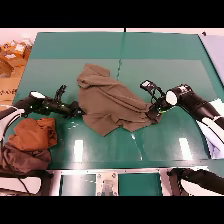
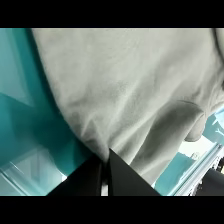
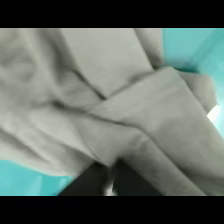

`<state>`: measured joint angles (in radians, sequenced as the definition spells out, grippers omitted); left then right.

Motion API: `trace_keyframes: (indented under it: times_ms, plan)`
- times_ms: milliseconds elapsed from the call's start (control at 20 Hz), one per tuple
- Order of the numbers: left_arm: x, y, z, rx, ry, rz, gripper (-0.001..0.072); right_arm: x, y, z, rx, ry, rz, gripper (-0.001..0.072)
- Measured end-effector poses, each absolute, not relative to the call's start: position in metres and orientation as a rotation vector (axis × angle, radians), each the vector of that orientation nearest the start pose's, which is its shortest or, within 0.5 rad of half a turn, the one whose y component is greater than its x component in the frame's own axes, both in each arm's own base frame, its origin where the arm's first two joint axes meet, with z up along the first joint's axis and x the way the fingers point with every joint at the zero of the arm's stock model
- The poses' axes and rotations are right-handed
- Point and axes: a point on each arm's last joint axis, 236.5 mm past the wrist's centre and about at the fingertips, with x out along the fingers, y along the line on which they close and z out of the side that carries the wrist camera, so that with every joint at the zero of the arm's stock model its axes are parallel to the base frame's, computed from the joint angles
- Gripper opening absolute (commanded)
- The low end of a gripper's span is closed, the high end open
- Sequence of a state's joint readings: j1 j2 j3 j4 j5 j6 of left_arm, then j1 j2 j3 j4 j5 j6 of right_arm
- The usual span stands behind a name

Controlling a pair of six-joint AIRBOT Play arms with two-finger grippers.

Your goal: Fold the shirts.

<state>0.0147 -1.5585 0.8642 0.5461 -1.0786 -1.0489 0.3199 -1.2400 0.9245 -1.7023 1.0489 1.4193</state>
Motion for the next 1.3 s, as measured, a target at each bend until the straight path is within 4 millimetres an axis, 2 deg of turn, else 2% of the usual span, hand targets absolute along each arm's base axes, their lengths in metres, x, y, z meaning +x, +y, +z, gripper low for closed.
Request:
trace_keyframes:
  times_ms: [150,250,350,400,500,600,650,750,850,900,950,1050,1100,1200,1300]
  plan:
    - [0.344,-0.175,-0.078,-0.714,1.414,-0.629,0.0025,0.338,0.080,-0.039,-0.398,1.311,0.238,0.0016]
    - [0.352,-0.176,-0.056,-0.678,1.395,-0.675,0.0025,0.350,0.073,-0.007,-0.329,1.272,0.174,0.0016]
    - [0.367,-0.172,-0.017,-0.591,1.342,-0.708,0.0025,0.364,0.049,0.041,-0.231,1.211,0.076,0.0018]
    - [0.375,-0.169,0.008,-0.537,1.302,-0.716,0.0025,0.369,0.029,0.069,-0.167,1.175,0.009,0.0018]
    - [0.391,-0.159,0.072,-0.407,1.183,-0.713,0.0025,0.368,-0.018,0.121,-0.029,1.110,-0.139,0.0017]
    - [0.400,-0.152,0.160,-0.293,0.993,-0.707,0.0025,0.354,-0.059,0.170,0.139,1.045,-0.250,0.0016]
    - [0.400,-0.149,0.211,-0.235,0.875,-0.702,0.0025,0.347,-0.066,0.192,0.215,1.003,-0.256,0.0017]
    - [0.385,-0.146,0.312,-0.139,0.628,-0.688,0.0025,0.339,-0.069,0.243,0.341,0.869,-0.221,0.0018]
    - [0.352,-0.143,0.401,-0.064,0.395,-0.671,0.0026,0.334,-0.064,0.304,0.404,0.668,-0.169,0.0019]
    - [0.332,-0.142,0.439,-0.038,0.288,-0.661,0.0026,0.329,-0.060,0.336,0.417,0.558,-0.147,0.0019]
    - [0.313,-0.140,0.467,-0.018,0.201,-0.649,0.0026,0.322,-0.057,0.365,0.424,0.456,-0.135,0.0018]
    - [0.278,-0.135,0.514,0.010,0.043,-0.613,0.0026,0.303,-0.048,0.421,0.423,0.253,-0.109,0.0019]
    - [0.265,-0.132,0.531,0.017,-0.019,-0.595,0.0026,0.292,-0.044,0.446,0.414,0.158,-0.099,0.0019]
    - [0.247,-0.124,0.557,0.028,-0.115,-0.553,0.0026,0.273,-0.037,0.485,0.401,0.007,-0.086,0.0019]
    - [0.241,-0.117,0.568,0.035,-0.163,-0.518,0.0026,0.259,-0.033,0.510,0.394,-0.091,-0.075,0.0019]
